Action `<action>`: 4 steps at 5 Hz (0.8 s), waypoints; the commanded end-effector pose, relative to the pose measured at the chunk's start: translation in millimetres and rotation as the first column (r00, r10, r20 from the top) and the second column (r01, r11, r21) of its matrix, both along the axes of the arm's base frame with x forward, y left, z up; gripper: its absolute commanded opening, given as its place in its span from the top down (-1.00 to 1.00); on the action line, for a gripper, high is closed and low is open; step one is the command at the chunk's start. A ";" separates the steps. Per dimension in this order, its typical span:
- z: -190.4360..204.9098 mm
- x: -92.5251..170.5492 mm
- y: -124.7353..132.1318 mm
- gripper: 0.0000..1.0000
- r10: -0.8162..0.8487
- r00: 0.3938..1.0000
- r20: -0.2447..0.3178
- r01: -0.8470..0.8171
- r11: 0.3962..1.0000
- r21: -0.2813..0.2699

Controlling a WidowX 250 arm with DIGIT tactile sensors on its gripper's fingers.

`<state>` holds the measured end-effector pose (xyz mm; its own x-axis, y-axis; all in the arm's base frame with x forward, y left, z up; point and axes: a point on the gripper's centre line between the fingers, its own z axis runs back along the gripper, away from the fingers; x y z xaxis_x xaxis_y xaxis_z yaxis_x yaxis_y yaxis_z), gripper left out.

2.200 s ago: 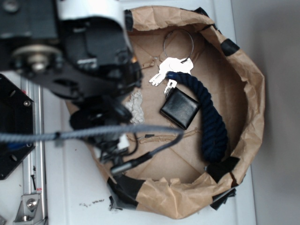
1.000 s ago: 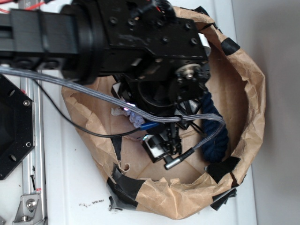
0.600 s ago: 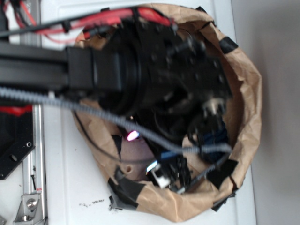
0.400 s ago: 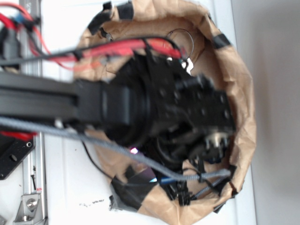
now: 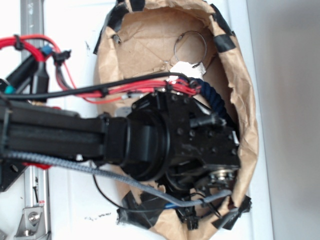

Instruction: Grab the wood chip.

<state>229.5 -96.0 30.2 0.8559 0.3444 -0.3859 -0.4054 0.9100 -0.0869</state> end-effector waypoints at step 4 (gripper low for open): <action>35.3 51.4 88.6 1.00 -0.227 0.845 0.484 0.135 0.967 0.218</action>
